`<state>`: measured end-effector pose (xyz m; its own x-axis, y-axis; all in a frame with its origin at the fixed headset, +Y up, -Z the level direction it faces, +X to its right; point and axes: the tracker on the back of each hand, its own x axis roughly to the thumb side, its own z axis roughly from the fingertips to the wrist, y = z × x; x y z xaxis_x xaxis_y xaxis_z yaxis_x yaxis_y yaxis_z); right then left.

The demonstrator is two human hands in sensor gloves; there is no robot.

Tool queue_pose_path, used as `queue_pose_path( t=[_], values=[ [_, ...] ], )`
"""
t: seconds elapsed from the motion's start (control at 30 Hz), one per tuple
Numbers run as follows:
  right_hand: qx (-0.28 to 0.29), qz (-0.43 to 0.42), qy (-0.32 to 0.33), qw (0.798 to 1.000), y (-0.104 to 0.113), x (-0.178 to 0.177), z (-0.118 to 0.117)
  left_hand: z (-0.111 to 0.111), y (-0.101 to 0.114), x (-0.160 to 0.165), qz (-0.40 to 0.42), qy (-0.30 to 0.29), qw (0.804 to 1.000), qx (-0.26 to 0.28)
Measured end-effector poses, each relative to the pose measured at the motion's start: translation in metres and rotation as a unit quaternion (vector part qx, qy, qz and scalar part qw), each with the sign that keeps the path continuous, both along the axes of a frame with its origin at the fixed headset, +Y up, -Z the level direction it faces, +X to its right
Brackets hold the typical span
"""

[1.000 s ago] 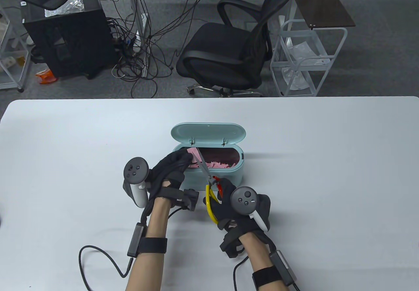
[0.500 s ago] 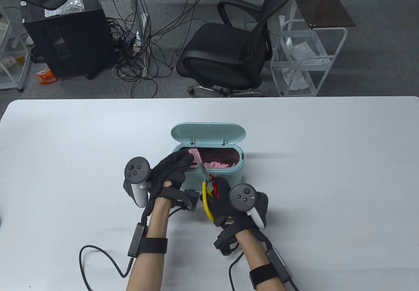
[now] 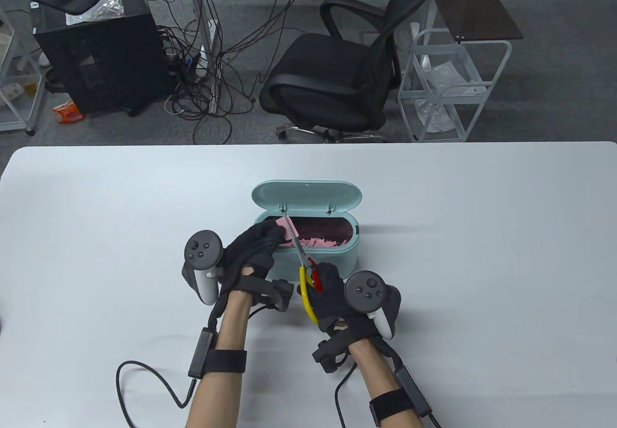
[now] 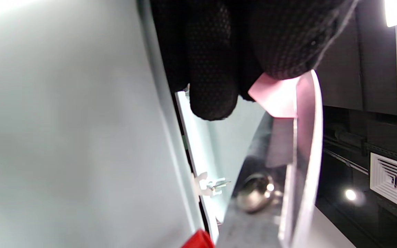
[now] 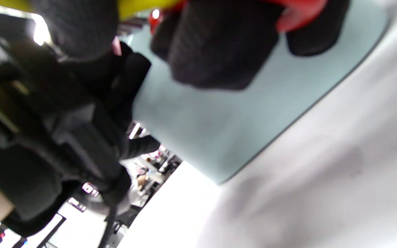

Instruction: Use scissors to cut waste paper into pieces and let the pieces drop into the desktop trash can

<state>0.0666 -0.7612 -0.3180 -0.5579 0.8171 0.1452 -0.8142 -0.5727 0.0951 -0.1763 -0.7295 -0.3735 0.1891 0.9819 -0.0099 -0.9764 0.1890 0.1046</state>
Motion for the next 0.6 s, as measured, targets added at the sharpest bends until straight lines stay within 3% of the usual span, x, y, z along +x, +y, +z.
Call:
queue_pose_path(
  t=[0.17,0.6],
  values=[
    [-0.025,0.006,0.017,1.0,-0.0001,0.0015,-0.0006,-0.0011,0.0009,-0.0001,-0.018,-0.007,1.0,0.002],
    [-0.027,-0.012,0.012,0.999,0.0014,0.0005,-0.0039,-0.0023,0.0023,0.0015,-0.052,-0.015,0.999,0.009]
  ],
)
